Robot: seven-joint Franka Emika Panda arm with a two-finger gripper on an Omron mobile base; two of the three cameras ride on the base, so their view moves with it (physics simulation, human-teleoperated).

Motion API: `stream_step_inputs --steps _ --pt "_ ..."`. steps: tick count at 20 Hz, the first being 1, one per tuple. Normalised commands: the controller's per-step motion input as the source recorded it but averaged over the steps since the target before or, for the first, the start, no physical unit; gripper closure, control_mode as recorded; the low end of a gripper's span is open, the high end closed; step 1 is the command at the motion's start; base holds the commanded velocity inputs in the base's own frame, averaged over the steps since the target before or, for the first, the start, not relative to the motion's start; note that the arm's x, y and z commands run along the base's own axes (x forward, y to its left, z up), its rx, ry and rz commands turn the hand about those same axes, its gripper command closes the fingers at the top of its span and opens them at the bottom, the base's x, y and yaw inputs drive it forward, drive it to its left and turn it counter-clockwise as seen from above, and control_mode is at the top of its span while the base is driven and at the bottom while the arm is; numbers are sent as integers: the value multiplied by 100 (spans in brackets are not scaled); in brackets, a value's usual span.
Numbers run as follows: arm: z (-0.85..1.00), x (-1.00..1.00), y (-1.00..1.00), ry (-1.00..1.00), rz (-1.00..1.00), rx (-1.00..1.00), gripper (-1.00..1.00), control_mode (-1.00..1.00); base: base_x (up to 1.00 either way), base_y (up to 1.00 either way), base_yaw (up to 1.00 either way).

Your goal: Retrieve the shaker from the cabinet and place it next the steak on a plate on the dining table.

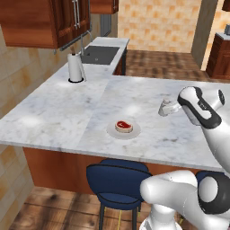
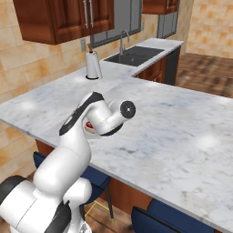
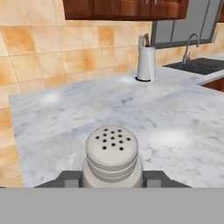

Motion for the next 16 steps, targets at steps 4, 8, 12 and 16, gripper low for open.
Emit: stream_step_inputs --steps 4,8,12,16 --pt "-38 6 0 -2 0 -1 100 -100 0 0 0" --pt "-43 14 0 -4 0 -5 100 -100 0 0 0" --pt "-41 28 0 -3 -1 -8 100 -100 0 0 0" --pt "-40 31 0 0 -1 -8 100 -100 0 0 0"
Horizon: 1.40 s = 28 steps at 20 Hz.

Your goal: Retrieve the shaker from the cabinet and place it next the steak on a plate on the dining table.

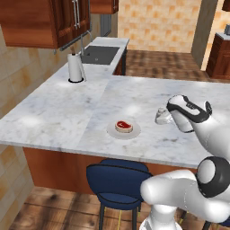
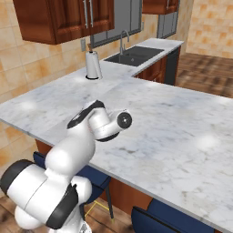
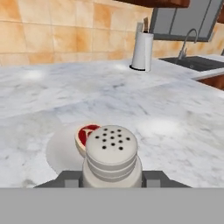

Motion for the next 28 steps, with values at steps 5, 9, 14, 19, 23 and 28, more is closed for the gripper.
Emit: stream_step_inputs --steps 5,9,14,19,23,28 --pt "-34 25 0 0 0 -3 100 -100 0 0 0" --pt "-35 23 0 0 0 0 100 -100 0 0 0" --pt "-28 21 0 0 0 0 100 -100 0 0 0" --pt "-23 18 -1 0 0 0 100 -100 0 0 0" --pt "-25 16 -11 0 0 0 100 -100 0 0 0" --pt "-25 18 -18 0 0 0 100 -100 0 0 0"
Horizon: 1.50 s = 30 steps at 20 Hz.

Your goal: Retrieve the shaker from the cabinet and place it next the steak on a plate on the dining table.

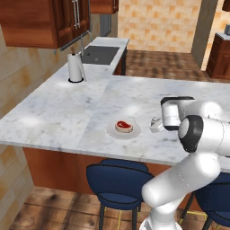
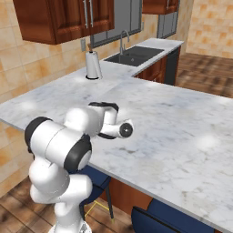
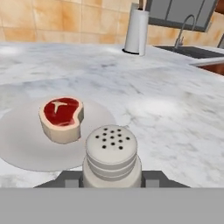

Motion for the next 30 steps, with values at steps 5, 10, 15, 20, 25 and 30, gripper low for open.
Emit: stream_step_inputs --steps 5,10,15,20,25,30 --pt "-25 22 -16 0 0 0 100 -100 0 0 0" --pt "-26 27 -7 1 0 0 100 -100 0 0 0" --pt "-25 31 -1 2 0 0 100 -100 0 0 0" --pt "-21 32 -3 2 0 0 100 -100 0 0 0" --pt "-28 19 -2 1 0 0 -100 -100 0 0 0" --pt "-26 -6 10 -6 0 -6 -100 -100 0 0 0"
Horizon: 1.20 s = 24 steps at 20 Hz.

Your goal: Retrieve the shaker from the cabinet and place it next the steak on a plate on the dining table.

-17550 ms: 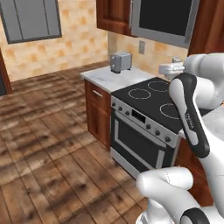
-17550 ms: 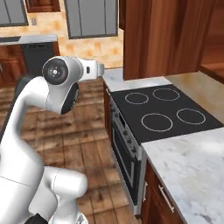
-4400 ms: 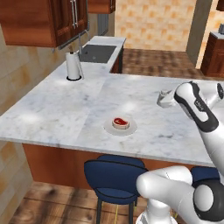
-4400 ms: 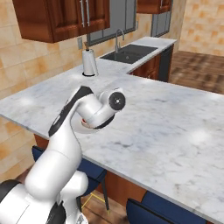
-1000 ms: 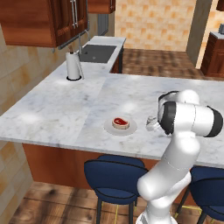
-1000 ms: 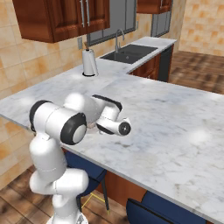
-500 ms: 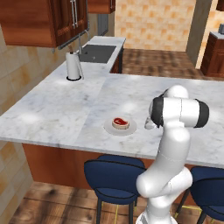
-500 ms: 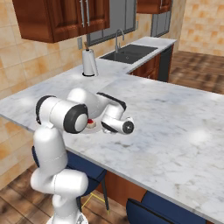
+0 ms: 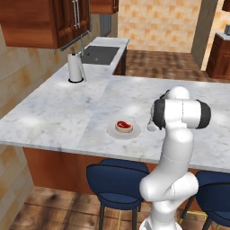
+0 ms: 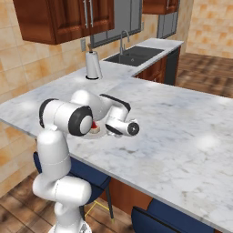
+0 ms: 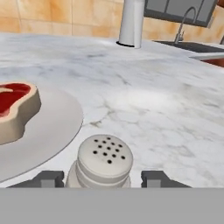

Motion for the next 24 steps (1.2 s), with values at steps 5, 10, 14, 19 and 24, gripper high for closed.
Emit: stream_step_inputs --steps 5,10,14,19,24 --pt "-3 -2 0 -4 0 -1 -100 -100 0 0 0" --pt "0 0 0 0 0 0 -100 -100 0 0 0" --pt "18 0 -15 0 0 0 -100 -100 0 0 0" --pt "61 -3 -7 -6 8 -4 -100 -100 0 0 0" --pt "95 -37 0 -14 9 -15 -100 -100 0 0 0"
